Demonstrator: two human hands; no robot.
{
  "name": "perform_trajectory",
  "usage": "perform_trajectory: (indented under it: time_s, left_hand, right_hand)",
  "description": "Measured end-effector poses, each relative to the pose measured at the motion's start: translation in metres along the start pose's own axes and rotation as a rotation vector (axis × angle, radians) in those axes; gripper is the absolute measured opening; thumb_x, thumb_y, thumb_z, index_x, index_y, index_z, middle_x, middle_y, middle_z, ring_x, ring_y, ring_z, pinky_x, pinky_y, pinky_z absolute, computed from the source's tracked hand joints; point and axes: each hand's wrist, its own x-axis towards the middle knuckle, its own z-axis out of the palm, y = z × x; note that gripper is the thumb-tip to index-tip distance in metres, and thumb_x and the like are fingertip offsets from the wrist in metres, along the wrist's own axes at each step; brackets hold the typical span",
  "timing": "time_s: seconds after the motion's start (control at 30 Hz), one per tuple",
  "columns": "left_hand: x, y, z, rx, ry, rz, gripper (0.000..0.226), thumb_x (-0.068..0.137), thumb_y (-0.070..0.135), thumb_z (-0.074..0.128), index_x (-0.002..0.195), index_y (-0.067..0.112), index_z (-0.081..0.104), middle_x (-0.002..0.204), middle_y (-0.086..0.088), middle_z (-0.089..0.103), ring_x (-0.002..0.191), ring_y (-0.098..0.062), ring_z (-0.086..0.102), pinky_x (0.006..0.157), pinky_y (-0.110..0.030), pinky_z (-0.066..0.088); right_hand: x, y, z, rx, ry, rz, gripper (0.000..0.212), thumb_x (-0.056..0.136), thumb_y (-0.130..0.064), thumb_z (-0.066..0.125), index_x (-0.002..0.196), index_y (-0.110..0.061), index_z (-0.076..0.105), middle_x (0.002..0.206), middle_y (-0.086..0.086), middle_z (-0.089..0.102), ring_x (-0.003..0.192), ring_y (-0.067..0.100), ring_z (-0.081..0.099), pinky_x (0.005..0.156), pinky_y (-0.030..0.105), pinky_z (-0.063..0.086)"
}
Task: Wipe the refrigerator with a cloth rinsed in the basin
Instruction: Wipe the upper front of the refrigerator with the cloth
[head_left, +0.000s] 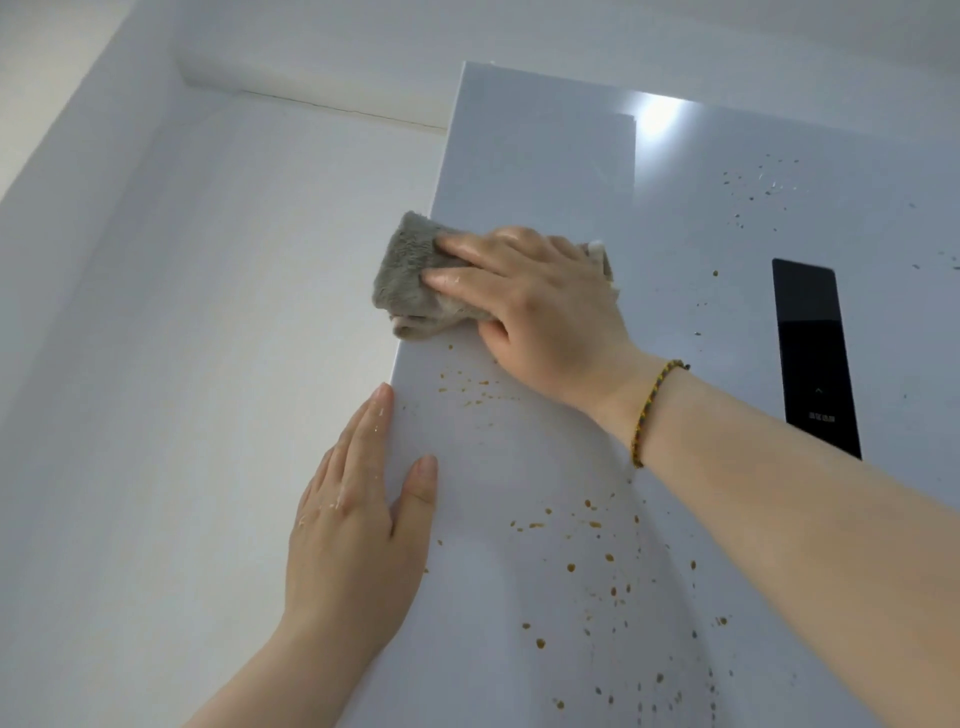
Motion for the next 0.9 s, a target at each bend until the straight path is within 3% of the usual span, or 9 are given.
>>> perform_trajectory:
  time_s: [0.1, 0.17, 0.27, 0.4, 0.5, 0.63, 0.73, 0.8, 0.9]
  left_hand:
    - [0.001, -0.002, 0.000, -0.008, 0.000, 0.000, 0.088, 0.060, 0.064, 0.012, 0.142, 0.031, 0.016, 0.116, 0.041, 0.004, 0.105, 0.023, 0.007, 0.089, 0.002, 0.002]
    - [0.000, -0.001, 0.000, -0.027, -0.006, 0.007, 0.083, 0.063, 0.064, 0.015, 0.141, 0.034, 0.013, 0.117, 0.041, 0.004, 0.109, 0.021, 0.009, 0.091, -0.001, 0.004]
    - [-0.001, 0.000, -0.001, -0.060, -0.030, 0.003, 0.071, 0.072, 0.055, 0.024, 0.139, 0.037, 0.010, 0.118, 0.040, 0.005, 0.112, 0.017, 0.011, 0.094, -0.004, 0.005]
    - [0.000, 0.000, -0.001, -0.055, -0.029, 0.007, 0.085, 0.061, 0.065, 0.014, 0.140, 0.035, 0.011, 0.124, 0.035, 0.007, 0.112, 0.017, 0.011, 0.092, 0.000, 0.002]
    - [0.000, -0.002, -0.001, -0.070, -0.031, 0.011, 0.085, 0.065, 0.063, 0.018, 0.143, 0.030, 0.014, 0.125, 0.033, 0.009, 0.113, 0.017, 0.010, 0.093, -0.002, 0.003]
    - [0.002, -0.002, -0.003, -0.057, -0.046, 0.016, 0.092, 0.060, 0.064, 0.015, 0.144, 0.027, 0.018, 0.127, 0.030, 0.014, 0.121, 0.013, 0.016, 0.097, -0.007, 0.005]
    - [0.001, -0.001, -0.005, -0.027, -0.036, 0.016, 0.089, 0.063, 0.063, 0.018, 0.142, 0.023, 0.025, 0.136, 0.022, 0.024, 0.133, -0.004, 0.020, 0.102, -0.013, 0.008]
    - [0.002, 0.005, -0.003, 0.022, 0.015, 0.032, 0.084, 0.067, 0.059, 0.021, 0.140, 0.019, 0.031, 0.147, 0.006, 0.028, 0.133, -0.011, 0.019, 0.102, -0.013, 0.005]
    - [0.005, 0.018, 0.001, 0.126, 0.089, 0.171, 0.067, 0.078, 0.046, 0.030, 0.133, 0.010, 0.043, 0.142, -0.011, 0.038, 0.124, -0.015, 0.019, 0.103, -0.019, 0.003]
  right_hand:
    - [0.006, 0.019, -0.006, -0.038, -0.018, 0.032, 0.040, 0.071, -0.014, 0.043, 0.099, -0.018, 0.072, 0.106, 0.004, 0.070, 0.083, 0.028, 0.067, 0.069, 0.035, 0.052]
    - [0.012, 0.027, -0.013, -0.041, -0.033, 0.231, 0.040, 0.078, -0.010, 0.045, 0.110, -0.017, 0.067, 0.120, 0.005, 0.064, 0.098, 0.032, 0.062, 0.080, 0.039, 0.047]
    - [0.012, 0.025, -0.009, -0.066, -0.029, 0.460, 0.043, 0.086, -0.007, 0.044, 0.125, -0.021, 0.056, 0.137, -0.001, 0.050, 0.118, 0.028, 0.048, 0.093, 0.035, 0.034]
    - [-0.005, -0.002, -0.002, -0.091, 0.082, 0.225, 0.043, 0.069, -0.011, 0.042, 0.098, -0.020, 0.071, 0.108, 0.000, 0.069, 0.086, 0.025, 0.066, 0.071, 0.027, 0.046]
    - [-0.016, -0.006, -0.003, -0.056, 0.048, 0.118, 0.041, 0.071, -0.013, 0.042, 0.099, -0.020, 0.071, 0.107, 0.000, 0.069, 0.086, 0.025, 0.066, 0.074, 0.028, 0.037]
    - [-0.010, 0.004, -0.006, -0.097, 0.057, 0.094, 0.039, 0.071, -0.014, 0.043, 0.096, -0.019, 0.072, 0.104, 0.001, 0.071, 0.080, 0.025, 0.067, 0.067, 0.030, 0.050]
    - [-0.007, 0.019, -0.007, -0.139, 0.070, 0.168, 0.040, 0.070, -0.014, 0.042, 0.096, -0.019, 0.072, 0.102, 0.002, 0.071, 0.078, 0.026, 0.067, 0.064, 0.032, 0.051]
    - [-0.004, 0.034, -0.012, -0.145, 0.044, 0.205, 0.039, 0.074, -0.010, 0.044, 0.102, -0.017, 0.070, 0.109, 0.005, 0.069, 0.084, 0.030, 0.065, 0.067, 0.037, 0.050]
    - [0.000, 0.063, -0.023, -0.169, -0.089, 0.299, 0.044, 0.089, -0.006, 0.040, 0.129, -0.023, 0.051, 0.139, -0.002, 0.046, 0.117, 0.028, 0.047, 0.091, 0.037, 0.036]
